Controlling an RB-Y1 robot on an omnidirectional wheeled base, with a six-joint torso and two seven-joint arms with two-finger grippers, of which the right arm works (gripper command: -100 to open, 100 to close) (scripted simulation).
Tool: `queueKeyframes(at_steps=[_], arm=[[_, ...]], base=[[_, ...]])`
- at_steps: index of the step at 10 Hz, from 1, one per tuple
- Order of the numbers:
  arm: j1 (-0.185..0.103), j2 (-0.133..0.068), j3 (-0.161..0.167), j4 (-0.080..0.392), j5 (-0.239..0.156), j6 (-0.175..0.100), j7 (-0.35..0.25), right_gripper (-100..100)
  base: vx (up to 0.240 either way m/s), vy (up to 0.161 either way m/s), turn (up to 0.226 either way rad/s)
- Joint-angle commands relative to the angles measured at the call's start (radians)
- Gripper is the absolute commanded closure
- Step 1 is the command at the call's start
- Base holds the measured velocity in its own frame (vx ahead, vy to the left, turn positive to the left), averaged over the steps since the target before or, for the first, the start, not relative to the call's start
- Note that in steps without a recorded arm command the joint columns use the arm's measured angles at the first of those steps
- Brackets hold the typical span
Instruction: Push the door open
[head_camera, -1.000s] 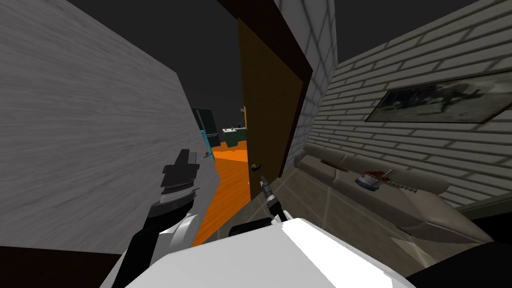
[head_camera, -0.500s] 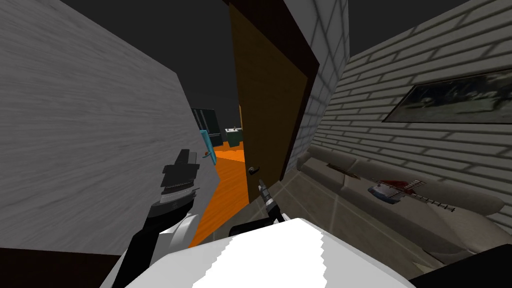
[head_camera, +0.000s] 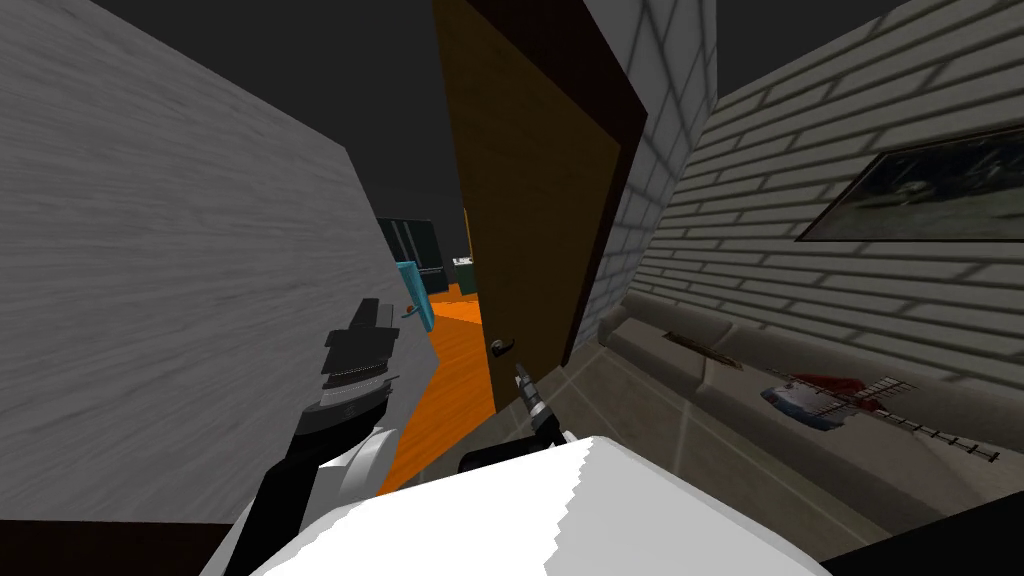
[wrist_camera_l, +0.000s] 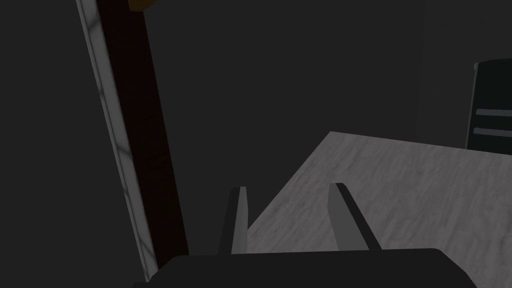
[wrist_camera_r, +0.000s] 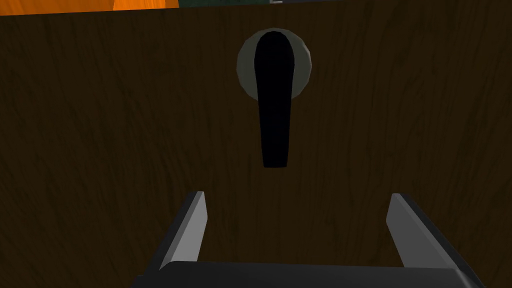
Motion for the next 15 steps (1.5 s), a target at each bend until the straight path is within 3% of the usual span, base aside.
queueKeyframes(at_steps=[1,8,9,14,15], arm=[[-0.004,0.002,-0.003,0.008,-0.001,-0.003,0.001,-100],[-0.022,0.016,-0.019,0.042,-0.006,-0.015,0.004,-100],[-0.022,0.016,-0.019,0.042,-0.006,-0.015,0.004,100],[-0.022,0.016,-0.019,0.042,-0.006,-0.015,0.004,100],[-0.030,0.014,-0.035,0.046,-0.011,-0.012,0.008,100]], base=[[0.182,0.048,0.027],[0.179,0.061,0.025],[-0.008,-0.004,-0.004],[-0.007,-0.006,0.005],[0.072,0.046,-0.033]])
